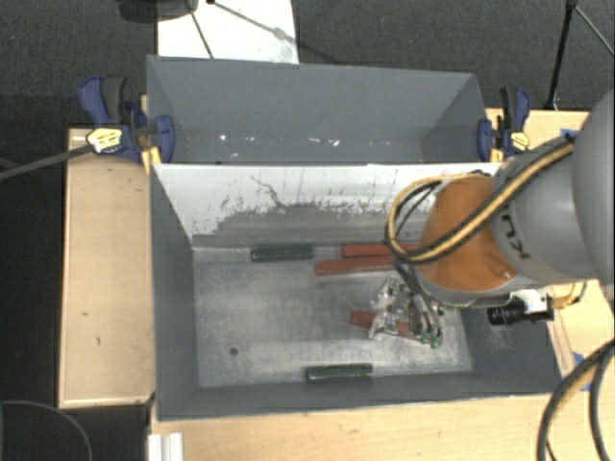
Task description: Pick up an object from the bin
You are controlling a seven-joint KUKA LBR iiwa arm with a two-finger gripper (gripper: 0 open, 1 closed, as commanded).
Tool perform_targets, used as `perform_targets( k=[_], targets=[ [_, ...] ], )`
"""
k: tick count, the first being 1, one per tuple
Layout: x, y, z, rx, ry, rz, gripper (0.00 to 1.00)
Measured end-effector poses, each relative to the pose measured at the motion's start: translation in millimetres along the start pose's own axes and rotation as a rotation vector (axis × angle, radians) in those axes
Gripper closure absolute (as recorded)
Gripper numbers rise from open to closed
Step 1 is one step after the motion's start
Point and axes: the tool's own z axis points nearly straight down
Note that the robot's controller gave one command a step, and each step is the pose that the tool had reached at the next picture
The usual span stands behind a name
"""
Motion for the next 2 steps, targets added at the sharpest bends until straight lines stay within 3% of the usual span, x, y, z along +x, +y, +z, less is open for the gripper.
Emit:
perform_targets(
  k=[2],
  targets=[
    [1.0,-0.3,-3.4,0.001,0.005,-0.002,1.00]
  ],
)
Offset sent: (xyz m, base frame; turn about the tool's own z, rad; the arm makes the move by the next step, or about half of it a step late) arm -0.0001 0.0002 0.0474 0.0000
